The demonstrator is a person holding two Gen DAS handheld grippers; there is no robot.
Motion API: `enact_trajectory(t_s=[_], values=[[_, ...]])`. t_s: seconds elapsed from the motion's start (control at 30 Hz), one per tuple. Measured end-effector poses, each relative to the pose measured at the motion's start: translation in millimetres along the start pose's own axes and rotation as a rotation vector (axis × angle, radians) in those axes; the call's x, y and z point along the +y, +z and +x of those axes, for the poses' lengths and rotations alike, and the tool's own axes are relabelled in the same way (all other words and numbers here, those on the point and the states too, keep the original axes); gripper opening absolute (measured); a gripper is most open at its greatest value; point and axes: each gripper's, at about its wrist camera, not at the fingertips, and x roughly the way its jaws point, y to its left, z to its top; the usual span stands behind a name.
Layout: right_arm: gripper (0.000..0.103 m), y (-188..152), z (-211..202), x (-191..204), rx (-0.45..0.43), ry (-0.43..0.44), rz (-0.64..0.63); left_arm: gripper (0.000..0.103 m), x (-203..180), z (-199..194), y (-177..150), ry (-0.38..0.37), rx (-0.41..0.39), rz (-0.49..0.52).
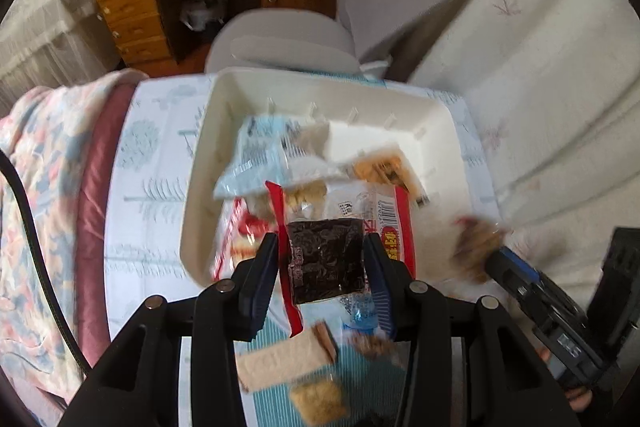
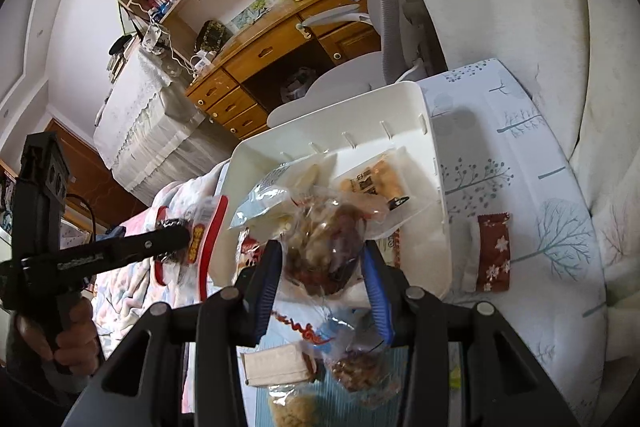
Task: Organize snacks
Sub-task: 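Carry both snacks over the white tray and open both tools, then withdraw both tools from the tray toward the remaining snacks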
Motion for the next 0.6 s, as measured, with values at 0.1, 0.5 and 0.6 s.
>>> enact_trajectory(t_s=[0.1,0.5,0.6], values=[[0.044,1,4,-1,0.014,-0.016,-0.01,0.071,-2,4,2,0.0,-0.016,-0.021],[0.054,-6,-3,-1,-0.001,-0.004,0.018,0.071,0,-14,-20,0.038,-0.033,0.004],[0.054,-11,-8,6,-0.013,-0.01,0.013,0.071,6,-20,-29,0.035,-0.042,-0.001]])
